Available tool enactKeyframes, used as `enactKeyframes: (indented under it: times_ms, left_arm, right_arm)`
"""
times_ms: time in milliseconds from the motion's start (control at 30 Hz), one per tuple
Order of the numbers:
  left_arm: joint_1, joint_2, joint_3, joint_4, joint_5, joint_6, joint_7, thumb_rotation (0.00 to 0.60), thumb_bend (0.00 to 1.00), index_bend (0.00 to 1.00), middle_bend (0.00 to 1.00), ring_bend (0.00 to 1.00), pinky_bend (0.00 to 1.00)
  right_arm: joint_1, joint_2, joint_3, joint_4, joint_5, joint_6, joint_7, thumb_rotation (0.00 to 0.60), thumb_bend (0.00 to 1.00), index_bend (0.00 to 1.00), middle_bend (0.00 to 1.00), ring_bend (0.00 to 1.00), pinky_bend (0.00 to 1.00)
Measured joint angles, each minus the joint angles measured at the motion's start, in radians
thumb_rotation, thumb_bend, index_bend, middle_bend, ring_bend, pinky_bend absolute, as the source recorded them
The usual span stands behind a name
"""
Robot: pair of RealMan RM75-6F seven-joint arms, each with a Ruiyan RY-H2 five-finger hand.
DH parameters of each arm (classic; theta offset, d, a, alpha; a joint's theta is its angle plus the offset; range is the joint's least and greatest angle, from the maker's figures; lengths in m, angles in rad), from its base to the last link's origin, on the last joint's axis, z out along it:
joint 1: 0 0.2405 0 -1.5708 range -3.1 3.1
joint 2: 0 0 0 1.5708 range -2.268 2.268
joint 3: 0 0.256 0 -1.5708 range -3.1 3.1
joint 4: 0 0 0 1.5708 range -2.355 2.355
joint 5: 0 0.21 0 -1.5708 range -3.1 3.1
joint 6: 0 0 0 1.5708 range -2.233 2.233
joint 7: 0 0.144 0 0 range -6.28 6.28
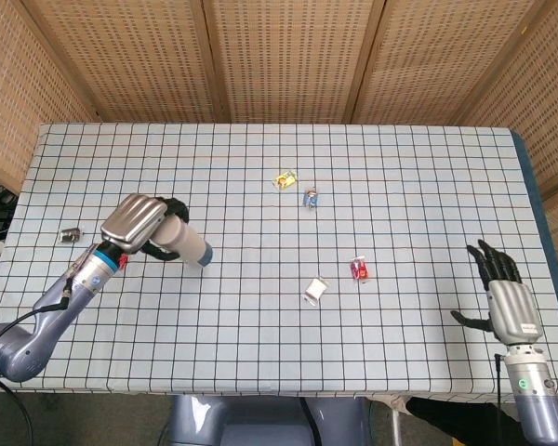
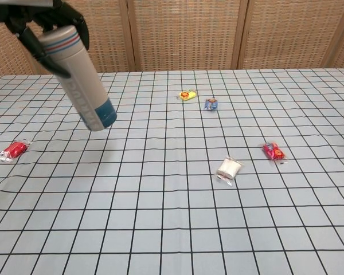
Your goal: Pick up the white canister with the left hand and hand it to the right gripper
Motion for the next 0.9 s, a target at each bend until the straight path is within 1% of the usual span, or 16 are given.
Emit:
enactKeyframes:
  times_ms: [67,167,333,433,500,600,700,900]
  left_arm:
    - [-0.029,0.015,-0.026,-0.047,-0.022,0.0,0.008,0.6,0.19,0.74,0.59,0.51,0.58]
    - [-0.072,0.016,-0.047,-0.085,-0.06,0.002,0.044,0.6,0.19,0.74,0.59,0.51,0.58]
    - [-0.141,-0.011,-0.062,-0.121,-0.137,0.013,0.12,0.6,0.19,0.74,0.59,0.51,0.58]
    - [-0.185,-0.043,-0.067,-0.13,-0.178,0.026,0.167,0.6,0.19,0.74,0.59,0.51,0.58]
    - [-0.215,-0.069,-0.069,-0.133,-0.21,0.036,0.198,0.6,0.19,0.74,0.59,0.51,0.58]
    - [-0.253,-0.105,-0.068,-0.134,-0.249,0.057,0.235,0.6,0.19,0.74,0.59,0.51,0.58]
    - [-0.276,-0.131,-0.067,-0.132,-0.271,0.075,0.255,0.6,0.19,0.74,0.59,0.51,0.58]
    - [-0.309,-0.183,-0.066,-0.117,-0.3,0.106,0.268,0.6,0.19,0.74,0.59,0.51,0.58]
  right_arm:
    - [0.031,0.021,-0.001,-0.008,-0.017,-0.065,0.115,0.6,0.0,0.0,0.0,0.0,0.0]
    - [0.089,0.053,0.001,-0.027,-0.048,-0.163,0.285,0.6,0.0,0.0,0.0,0.0,0.0]
    - [0.219,0.103,0.013,-0.069,-0.096,-0.338,0.554,0.6,0.0,0.0,0.0,0.0,0.0]
    - [0.31,0.122,0.03,-0.097,-0.107,-0.439,0.656,0.6,0.0,0.0,0.0,0.0,0.0]
    - [0.367,0.128,0.05,-0.12,-0.096,-0.498,0.7,0.6,0.0,0.0,0.0,0.0,0.0]
    - [0.41,0.127,0.071,-0.137,-0.062,-0.539,0.718,0.6,0.0,0.0,0.0,0.0,0.0]
    - [0.442,0.113,0.087,-0.142,-0.018,-0.568,0.711,0.6,0.0,0.0,0.0,0.0,0.0]
    - [0.493,0.033,0.106,-0.138,0.068,-0.598,0.655,0.6,0.0,0.0,0.0,0.0,0.0]
